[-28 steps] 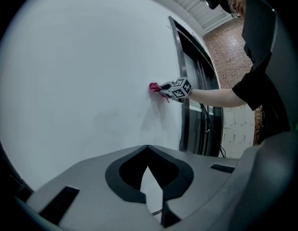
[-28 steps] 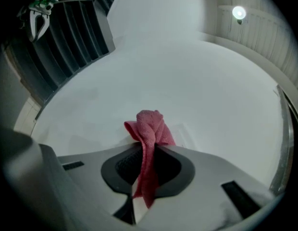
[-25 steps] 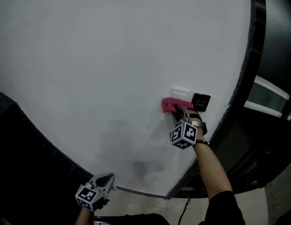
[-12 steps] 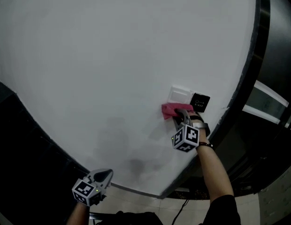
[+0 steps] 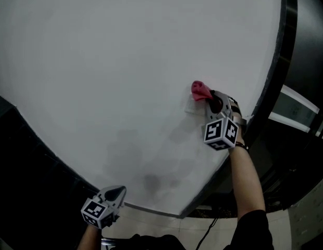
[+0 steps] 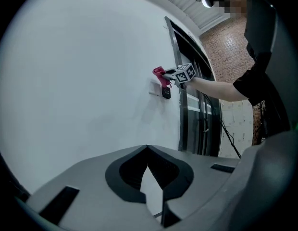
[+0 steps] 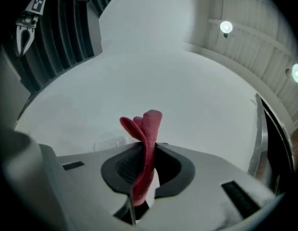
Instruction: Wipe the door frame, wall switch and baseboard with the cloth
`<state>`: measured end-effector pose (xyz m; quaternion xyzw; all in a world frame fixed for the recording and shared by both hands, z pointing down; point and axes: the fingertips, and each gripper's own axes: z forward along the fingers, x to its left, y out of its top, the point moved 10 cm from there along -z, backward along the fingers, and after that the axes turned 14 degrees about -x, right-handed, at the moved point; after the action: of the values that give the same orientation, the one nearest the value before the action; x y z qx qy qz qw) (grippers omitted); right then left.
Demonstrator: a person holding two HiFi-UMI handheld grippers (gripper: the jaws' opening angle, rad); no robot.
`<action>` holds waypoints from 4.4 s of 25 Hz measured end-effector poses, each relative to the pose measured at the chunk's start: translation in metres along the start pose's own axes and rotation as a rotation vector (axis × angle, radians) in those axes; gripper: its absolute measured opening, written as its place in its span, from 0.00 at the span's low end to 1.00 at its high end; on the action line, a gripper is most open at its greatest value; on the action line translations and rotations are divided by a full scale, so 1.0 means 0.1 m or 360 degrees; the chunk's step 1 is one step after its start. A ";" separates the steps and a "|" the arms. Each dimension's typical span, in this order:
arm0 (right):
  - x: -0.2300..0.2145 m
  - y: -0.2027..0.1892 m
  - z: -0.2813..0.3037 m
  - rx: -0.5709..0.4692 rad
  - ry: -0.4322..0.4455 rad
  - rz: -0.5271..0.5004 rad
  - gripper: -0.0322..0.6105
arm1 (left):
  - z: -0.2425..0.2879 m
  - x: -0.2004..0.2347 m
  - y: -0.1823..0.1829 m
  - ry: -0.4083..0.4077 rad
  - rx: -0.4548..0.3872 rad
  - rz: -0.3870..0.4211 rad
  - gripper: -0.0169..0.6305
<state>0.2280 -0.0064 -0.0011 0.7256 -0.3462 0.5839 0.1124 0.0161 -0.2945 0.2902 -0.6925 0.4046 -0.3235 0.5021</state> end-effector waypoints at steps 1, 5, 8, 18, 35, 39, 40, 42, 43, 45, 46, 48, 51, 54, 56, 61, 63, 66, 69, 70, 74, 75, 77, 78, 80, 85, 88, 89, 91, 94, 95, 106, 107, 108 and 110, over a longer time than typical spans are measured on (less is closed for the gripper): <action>0.01 -0.01 0.04 0.0011 0.0008 -0.0003 0.13 | 0.01 0.00 0.01 -0.0001 -0.0004 0.0000 0.01; 0.20 -0.10 0.14 0.0062 0.0072 -0.0001 0.13 | -0.01 -0.01 -0.01 0.0002 -0.0003 -0.0009 0.01; 0.38 -0.17 0.19 0.0076 0.0127 0.0027 0.13 | -0.04 0.03 -0.06 0.0027 0.0024 -0.0011 0.01; 0.74 -0.15 0.22 0.0077 0.0223 -0.0029 0.13 | -0.14 0.10 -0.09 0.0064 0.0055 -0.0022 0.01; 1.04 -0.27 0.13 0.0096 0.0276 -0.0010 0.13 | -0.21 0.11 -0.17 0.0081 0.0115 -0.0044 0.01; 1.08 -0.31 0.13 0.0097 0.0270 0.0010 0.13 | -0.20 0.09 -0.17 0.0073 0.0123 -0.0037 0.01; 1.09 -0.31 0.13 0.0099 0.0268 0.0014 0.13 | -0.21 0.09 -0.16 0.0075 0.0124 -0.0035 0.01; 1.09 -0.29 0.13 0.0104 0.0265 0.0023 0.13 | -0.23 0.10 -0.15 0.0086 0.0124 -0.0031 0.01; 1.09 -0.29 0.13 0.0106 0.0263 0.0027 0.13 | -0.25 0.10 -0.14 0.0092 0.0123 -0.0029 0.01; 1.11 -0.29 0.13 0.0108 0.0258 0.0034 0.13 | -0.26 0.11 -0.14 0.0100 0.0119 -0.0028 0.01; 1.12 -0.29 0.14 0.0114 0.0256 0.0043 0.13 | -0.27 0.11 -0.15 0.0103 0.0117 -0.0028 0.01; 1.13 -0.28 0.16 0.0141 0.0262 0.0100 0.13 | -0.28 0.11 -0.17 0.0108 0.0123 -0.0033 0.01; 1.12 -0.19 0.18 0.0142 0.0320 0.0289 0.13 | -0.27 0.09 -0.22 0.0110 0.0136 -0.0053 0.01; 1.03 0.01 0.19 -0.0010 0.0333 0.0654 0.13 | -0.24 0.06 -0.26 0.0109 0.0145 -0.0060 0.01; 0.91 0.02 0.22 -0.0116 0.0295 0.1036 0.13 | -0.22 0.05 -0.28 0.0121 0.0143 -0.0052 0.01; 0.60 -0.25 0.33 -0.0134 -0.0098 0.1640 0.13 | -0.21 0.09 -0.29 0.0148 0.0130 -0.0049 0.01; 0.59 -0.34 0.30 -0.0090 -0.0217 0.1682 0.13 | -0.22 0.09 -0.28 0.0144 0.0129 -0.0047 0.01; 0.62 -0.38 0.27 -0.0080 -0.0272 0.1611 0.13 | -0.21 0.13 -0.28 0.0151 0.0137 -0.0043 0.01; 0.63 -0.39 0.26 -0.0086 -0.0284 0.1577 0.13 | -0.20 0.15 -0.28 0.0165 0.0131 -0.0052 0.01; 0.63 -0.41 0.25 -0.0086 -0.0285 0.1576 0.13 | -0.19 0.15 -0.28 0.0165 0.0129 -0.0055 0.01; 0.61 -0.49 0.19 -0.0088 -0.0288 0.1568 0.13 | -0.12 0.16 -0.31 0.0141 0.0142 -0.0066 0.01; 0.60 -0.50 0.17 -0.0088 -0.0294 0.1564 0.13 | -0.11 0.15 -0.31 0.0131 0.0145 -0.0066 0.01; 0.58 -0.51 0.12 -0.0084 -0.0312 0.1536 0.13 | -0.09 0.15 -0.32 0.0111 0.0146 -0.0065 0.01; 0.57 -0.52 0.08 -0.0079 -0.0322 0.1506 0.13 | -0.08 0.16 -0.32 0.0100 0.0145 -0.0064 0.01; 0.54 -0.56 0.02 -0.0064 -0.0335 0.1424 0.13 | -0.04 0.16 -0.33 0.0080 0.0148 -0.0058 0.01; 0.46 -0.72 -0.10 -0.0019 -0.0372 0.1332 0.13 | 0.10 0.12 -0.36 0.0033 0.0172 -0.0058 0.01; 0.43 -0.80 -0.16 0.0013 -0.0387 0.1368 0.13 | 0.13 0.10 -0.38 0.0003 0.0195 -0.0052 0.01; 0.41 -0.82 -0.19 0.0018 -0.0388 0.1381 0.13 | 0.14 0.09 -0.38 -0.0006 0.0202 -0.0054 0.01; 0.39 -0.85 -0.22 0.0027 -0.0394 0.1369 0.13 | 0.16 0.08 -0.37 -0.0018 0.0207 -0.0062 0.01; 0.37 -0.92 -0.27 0.0040 -0.0400 0.1333 0.13 | 0.20 0.06 -0.36 -0.0015 0.0198 -0.0064 0.01; 0.36 -0.95 -0.29 0.0045 -0.0403 0.1332 0.13 | 0.21 0.05 -0.36 -0.0014 0.0194 -0.0066 0.01; 0.27 -1.24 -0.54 0.0082 -0.0451 0.1334 0.13 | 0.45 -0.08 -0.25 -0.0053 0.0066 -0.0061 0.01; 0.27 -1.26 -0.55 0.0086 -0.0456 0.1334 0.13 | 0.48 -0.08 -0.22 -0.0054 0.0048 -0.0052 0.01; 0.26 -1.27 -0.57 0.0089 -0.0462 0.1335 0.13 | 0.50 -0.07 -0.20 -0.0055 0.0029 -0.0045 0.01; 0.25 -1.31 -0.59 0.0094 -0.0471 0.1341 0.13 | 0.54 -0.05 -0.15 -0.0058 -0.0020 -0.0044 0.01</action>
<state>0.2675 0.1139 0.0708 0.5998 -0.6071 0.4784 -0.2069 0.0636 -0.2641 0.2886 -0.7070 0.3879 -0.3153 0.5004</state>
